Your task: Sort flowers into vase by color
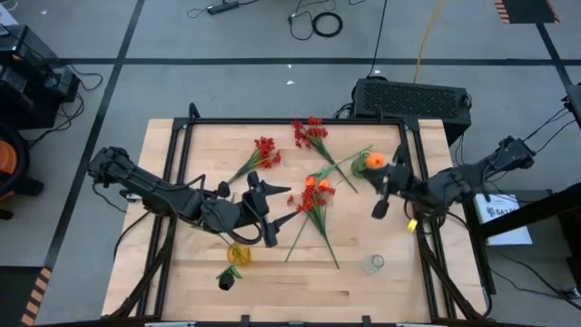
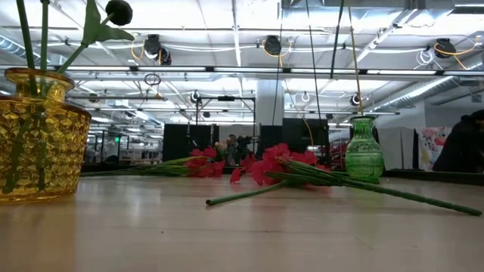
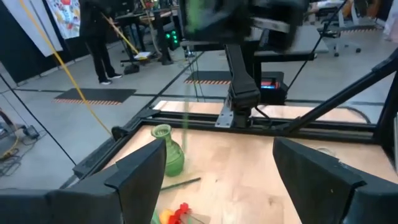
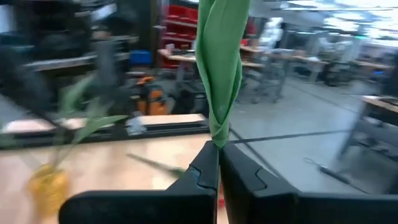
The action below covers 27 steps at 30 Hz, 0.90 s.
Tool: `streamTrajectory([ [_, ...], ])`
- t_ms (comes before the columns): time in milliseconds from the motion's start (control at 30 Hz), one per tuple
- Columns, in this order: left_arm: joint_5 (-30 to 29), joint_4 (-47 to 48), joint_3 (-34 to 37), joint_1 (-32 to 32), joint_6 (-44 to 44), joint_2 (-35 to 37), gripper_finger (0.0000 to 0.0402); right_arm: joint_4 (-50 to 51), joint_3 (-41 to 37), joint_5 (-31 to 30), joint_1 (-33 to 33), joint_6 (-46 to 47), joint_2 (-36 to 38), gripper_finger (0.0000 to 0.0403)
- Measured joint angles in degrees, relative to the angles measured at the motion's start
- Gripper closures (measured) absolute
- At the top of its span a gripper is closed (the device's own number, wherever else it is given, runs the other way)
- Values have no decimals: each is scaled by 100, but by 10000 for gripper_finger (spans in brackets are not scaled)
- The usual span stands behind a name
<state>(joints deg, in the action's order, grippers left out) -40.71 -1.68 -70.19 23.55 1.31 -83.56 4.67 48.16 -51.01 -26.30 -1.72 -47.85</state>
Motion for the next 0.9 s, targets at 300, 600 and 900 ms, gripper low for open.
streamTrajectory([
  [300,0,152,0,-20,-211,5,100,733,2,147,454,338,606,403],
  [600,262,174,0,-94,-461,5,100,1116,1,-1241,621,431,635,403],
  [900,649,176,0,-296,-469,7,100,1631,-2,-1462,1344,829,615,403],
])
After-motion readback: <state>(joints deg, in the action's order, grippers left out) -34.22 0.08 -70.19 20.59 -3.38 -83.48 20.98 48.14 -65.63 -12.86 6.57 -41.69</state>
